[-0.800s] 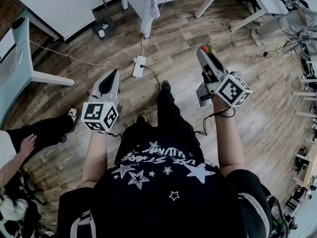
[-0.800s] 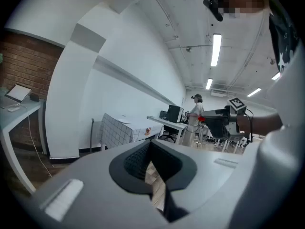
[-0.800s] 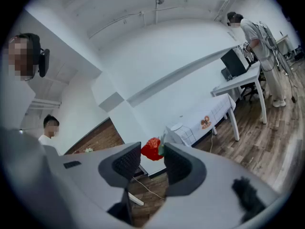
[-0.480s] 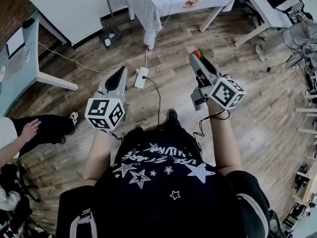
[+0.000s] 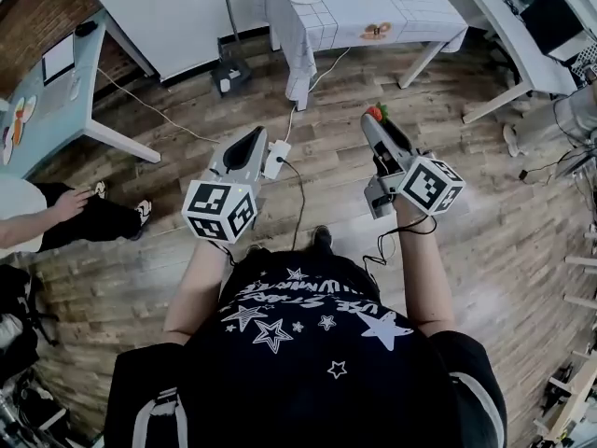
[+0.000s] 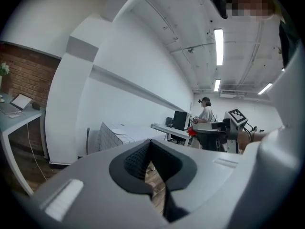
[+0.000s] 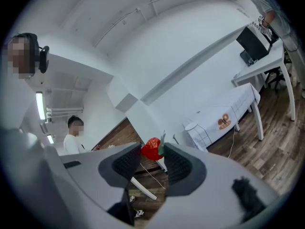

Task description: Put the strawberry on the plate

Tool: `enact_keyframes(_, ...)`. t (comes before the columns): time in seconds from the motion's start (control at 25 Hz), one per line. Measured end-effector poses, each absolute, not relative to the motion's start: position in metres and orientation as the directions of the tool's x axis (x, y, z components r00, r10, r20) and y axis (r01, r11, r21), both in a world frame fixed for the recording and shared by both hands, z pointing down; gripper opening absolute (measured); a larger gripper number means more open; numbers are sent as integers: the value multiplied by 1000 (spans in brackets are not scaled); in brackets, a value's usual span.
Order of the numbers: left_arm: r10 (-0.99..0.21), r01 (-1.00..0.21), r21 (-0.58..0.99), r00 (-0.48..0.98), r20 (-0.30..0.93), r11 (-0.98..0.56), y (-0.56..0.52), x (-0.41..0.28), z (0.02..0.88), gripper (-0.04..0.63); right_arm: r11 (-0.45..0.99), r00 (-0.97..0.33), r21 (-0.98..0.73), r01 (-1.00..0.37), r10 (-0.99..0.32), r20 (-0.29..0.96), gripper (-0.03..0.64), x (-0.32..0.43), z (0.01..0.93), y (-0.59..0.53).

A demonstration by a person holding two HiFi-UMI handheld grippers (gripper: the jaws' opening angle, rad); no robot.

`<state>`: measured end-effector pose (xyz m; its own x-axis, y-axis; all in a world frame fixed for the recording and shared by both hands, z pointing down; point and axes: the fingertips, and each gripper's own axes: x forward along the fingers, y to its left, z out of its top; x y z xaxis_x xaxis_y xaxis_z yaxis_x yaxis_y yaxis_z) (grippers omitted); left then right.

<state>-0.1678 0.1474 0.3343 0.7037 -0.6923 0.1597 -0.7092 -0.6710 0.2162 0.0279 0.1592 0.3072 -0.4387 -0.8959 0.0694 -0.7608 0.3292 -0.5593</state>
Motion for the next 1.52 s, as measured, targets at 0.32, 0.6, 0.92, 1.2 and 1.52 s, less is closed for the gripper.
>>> enact_keyframes(0.32,-722,-744,172,668,178,-646,148,-167,332,8,402,-518,-557,-727,-853,60,164,9,312,147)
enact_keyframes(0.6,-718,-742,172,670,187,-648,142,-136,332,8,421,-542,-533,-734,-836,87,164,35,316,157)
enact_keyframes(0.92,-767,-796,177,606,212,-580,145,-112,338,8,404,-545,-574,-712,-834,89,164,102,331,167)
enact_keyframes(1.2,-752,-788,154,615,237,-596,128,-93,337,8,411,-560,-600,-686,-825,77,164,113,338,146)
enact_keyframes(1.52,-727,-762,191,647,229,-618,75,-68,352,8,389,-560,-593,-705,-819,129,164,123,355,102)
